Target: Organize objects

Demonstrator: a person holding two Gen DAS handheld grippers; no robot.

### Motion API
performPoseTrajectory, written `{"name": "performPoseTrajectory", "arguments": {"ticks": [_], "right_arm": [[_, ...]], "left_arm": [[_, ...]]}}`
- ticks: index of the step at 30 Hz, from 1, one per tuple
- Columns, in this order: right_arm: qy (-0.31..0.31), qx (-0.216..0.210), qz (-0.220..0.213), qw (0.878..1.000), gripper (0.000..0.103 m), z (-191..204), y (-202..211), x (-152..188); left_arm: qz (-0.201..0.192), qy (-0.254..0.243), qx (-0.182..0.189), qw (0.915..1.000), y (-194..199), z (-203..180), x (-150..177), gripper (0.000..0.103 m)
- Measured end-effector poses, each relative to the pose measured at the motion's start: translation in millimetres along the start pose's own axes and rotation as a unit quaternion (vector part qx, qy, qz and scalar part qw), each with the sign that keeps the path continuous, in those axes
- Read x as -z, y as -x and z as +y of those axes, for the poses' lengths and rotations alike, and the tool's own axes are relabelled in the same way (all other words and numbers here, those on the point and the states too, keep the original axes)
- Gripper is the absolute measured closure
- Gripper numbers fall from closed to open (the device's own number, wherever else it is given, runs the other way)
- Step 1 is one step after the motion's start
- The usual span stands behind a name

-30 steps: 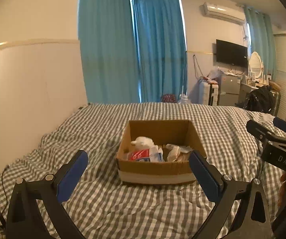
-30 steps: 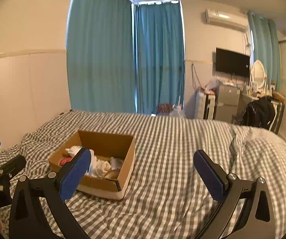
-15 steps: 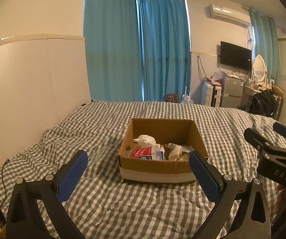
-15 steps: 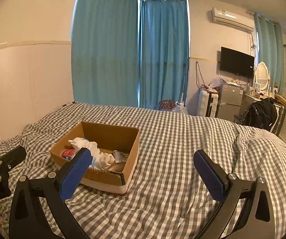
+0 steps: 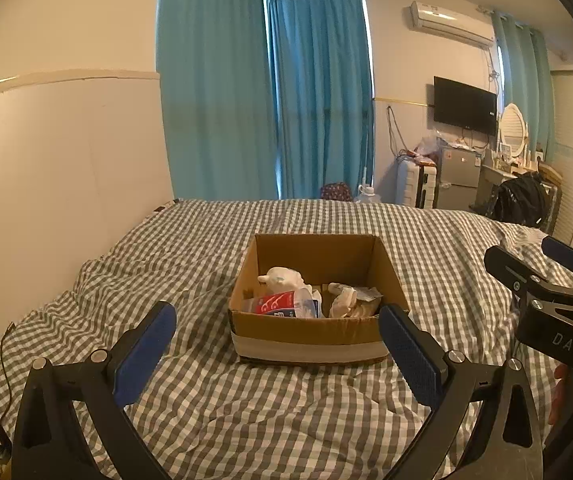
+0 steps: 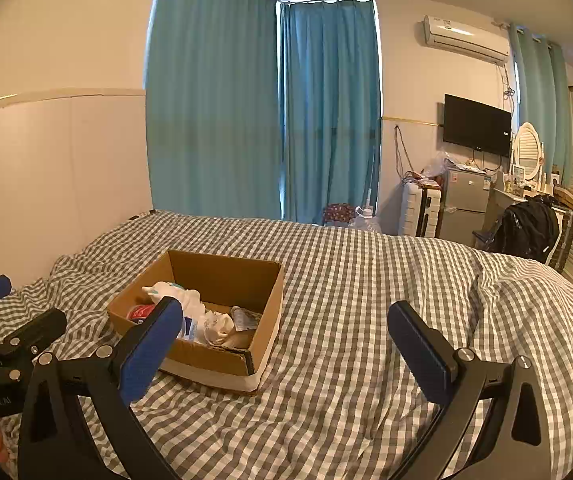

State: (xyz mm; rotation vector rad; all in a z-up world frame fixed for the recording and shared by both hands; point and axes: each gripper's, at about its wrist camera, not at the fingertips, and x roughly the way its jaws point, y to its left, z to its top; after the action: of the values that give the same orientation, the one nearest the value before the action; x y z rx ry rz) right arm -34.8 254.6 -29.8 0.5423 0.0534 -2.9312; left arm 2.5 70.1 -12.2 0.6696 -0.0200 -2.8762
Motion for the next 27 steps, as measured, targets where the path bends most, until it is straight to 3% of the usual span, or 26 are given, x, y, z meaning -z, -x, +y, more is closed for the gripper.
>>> {"name": "performPoseTrajectory", "arguments": {"ticks": [27], "right_arm": [[0.003,0.004,0.007,1.0,0.0,4.4,-0.8,1.1]], "left_arm": [[0.002,0.007,-0.004,1.0,2.9,4.9,4.2,0.0]]}}
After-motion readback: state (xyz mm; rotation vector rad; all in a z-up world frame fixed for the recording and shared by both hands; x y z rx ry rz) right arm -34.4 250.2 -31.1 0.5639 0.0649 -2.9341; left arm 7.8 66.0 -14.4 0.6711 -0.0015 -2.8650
